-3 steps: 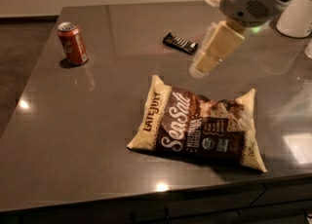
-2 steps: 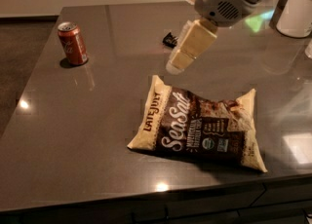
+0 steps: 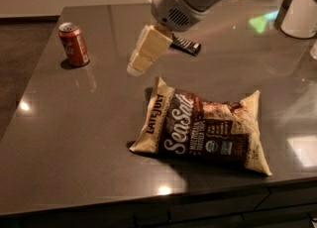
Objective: Move coke can near brown chip bag
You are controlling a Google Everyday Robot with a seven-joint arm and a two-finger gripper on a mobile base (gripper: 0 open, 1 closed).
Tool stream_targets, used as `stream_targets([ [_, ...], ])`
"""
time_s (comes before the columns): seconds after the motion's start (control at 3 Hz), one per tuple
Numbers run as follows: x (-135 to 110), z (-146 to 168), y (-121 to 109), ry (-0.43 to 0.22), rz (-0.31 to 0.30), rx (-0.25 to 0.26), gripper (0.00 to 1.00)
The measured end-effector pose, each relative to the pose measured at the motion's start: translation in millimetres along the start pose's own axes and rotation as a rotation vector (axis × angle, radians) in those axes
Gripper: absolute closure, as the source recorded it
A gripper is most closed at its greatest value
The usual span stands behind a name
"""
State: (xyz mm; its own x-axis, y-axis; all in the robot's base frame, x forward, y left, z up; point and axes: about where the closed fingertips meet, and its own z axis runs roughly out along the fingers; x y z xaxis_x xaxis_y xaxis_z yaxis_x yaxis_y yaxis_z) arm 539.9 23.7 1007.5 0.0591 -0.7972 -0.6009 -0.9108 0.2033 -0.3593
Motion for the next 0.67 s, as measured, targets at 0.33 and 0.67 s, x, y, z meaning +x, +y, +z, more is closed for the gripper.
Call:
stream_targets([
  [0.33,-22,25,6,-0.026,-0.018,-0.008,0.0],
  [0.67,-43,45,12,-0.051,-0.04,-0.012,0.0],
])
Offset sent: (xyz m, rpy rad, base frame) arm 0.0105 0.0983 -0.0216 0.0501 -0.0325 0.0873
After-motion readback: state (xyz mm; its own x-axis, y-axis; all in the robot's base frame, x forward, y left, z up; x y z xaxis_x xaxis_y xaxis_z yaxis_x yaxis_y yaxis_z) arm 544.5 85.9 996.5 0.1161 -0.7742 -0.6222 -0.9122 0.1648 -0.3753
